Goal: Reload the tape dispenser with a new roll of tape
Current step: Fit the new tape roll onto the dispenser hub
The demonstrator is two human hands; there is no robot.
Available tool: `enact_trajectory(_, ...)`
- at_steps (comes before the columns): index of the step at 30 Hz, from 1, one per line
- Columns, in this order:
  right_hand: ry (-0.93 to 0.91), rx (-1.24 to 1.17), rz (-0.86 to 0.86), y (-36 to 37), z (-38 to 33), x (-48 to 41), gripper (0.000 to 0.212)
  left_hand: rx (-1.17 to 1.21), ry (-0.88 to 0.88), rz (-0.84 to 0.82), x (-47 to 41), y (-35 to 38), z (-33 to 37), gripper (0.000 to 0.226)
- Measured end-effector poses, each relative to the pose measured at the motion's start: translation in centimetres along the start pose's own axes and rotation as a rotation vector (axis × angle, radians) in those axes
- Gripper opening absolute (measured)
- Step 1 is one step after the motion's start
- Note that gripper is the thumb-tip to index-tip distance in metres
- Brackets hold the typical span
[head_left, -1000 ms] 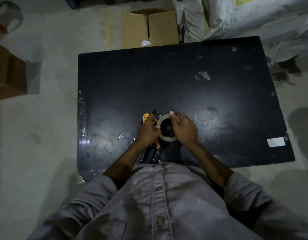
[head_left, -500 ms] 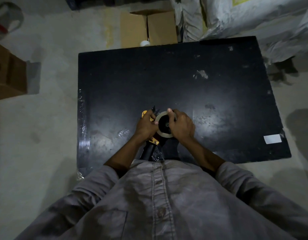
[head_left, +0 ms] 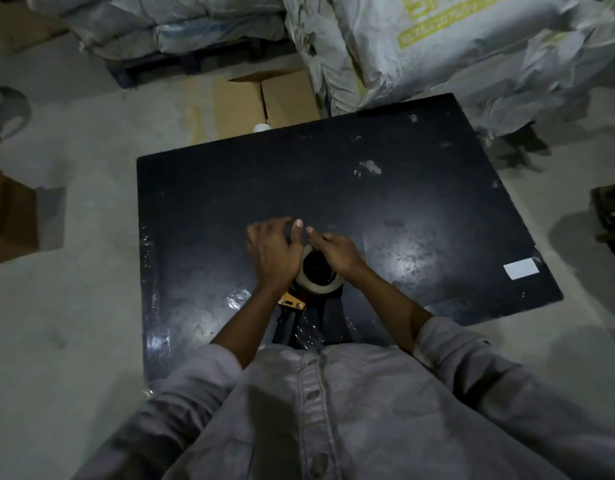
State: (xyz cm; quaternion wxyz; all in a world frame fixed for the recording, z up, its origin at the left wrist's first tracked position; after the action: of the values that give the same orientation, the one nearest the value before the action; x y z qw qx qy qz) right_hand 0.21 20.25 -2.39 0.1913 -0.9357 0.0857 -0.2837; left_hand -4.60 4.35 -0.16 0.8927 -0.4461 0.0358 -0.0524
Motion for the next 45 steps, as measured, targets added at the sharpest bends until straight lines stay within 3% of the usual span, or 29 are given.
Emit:
enact_trajectory(6,-0.060,-0.195,0.047,0.0,-0.5,-0.1,0.046,-0.153,-0.380,-0.097,2.1,3.9,-1.4,0.084)
enact_trajectory(8,-0.102,-0.138,0.039,0.2,-0.6,-0.1,0.042,-0.131,-0.505,-0.151,2.5,4.0,-1.7,0.087)
enact_trajectory(10,-0.128,-0.020,0.036,0.5,-0.4,-0.2,0.053,-0.084,-0.585,-0.168,2.7,4.0,-1.8,0.085)
enact_trajectory(13,-0.144,0.036,0.056,0.8,0.3,-0.3,0.072,-0.056,-0.578,-0.167,2.3,4.1,-1.7,0.078)
enact_trajectory(16,-0.142,-0.020,0.051,0.9,0.7,-0.9,0.078,-0.057,-0.562,-0.181,1.8,4.1,-2.1,0.072)
enact_trajectory(22,-0.117,-0.103,0.065,1.3,1.1,-1.2,0.046,-0.053,-0.511,-0.169,1.8,3.8,-2.1,0.060)
enact_trajectory(45,-0.061,-0.052,0.102,1.5,0.5,-0.4,0.051,-0.053,-0.490,-0.113,2.1,4.0,-2.7,0.052)
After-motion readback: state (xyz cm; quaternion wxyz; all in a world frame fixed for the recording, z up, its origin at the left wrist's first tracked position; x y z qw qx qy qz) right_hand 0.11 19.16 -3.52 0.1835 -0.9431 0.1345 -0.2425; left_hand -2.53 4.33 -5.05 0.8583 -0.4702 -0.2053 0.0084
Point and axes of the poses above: each hand's wrist, its own x-axis away from the middle knuckle, its own y-axis out of the palm, z = x × y, the point moved 2 cm from there along -x, towards the middle knuckle
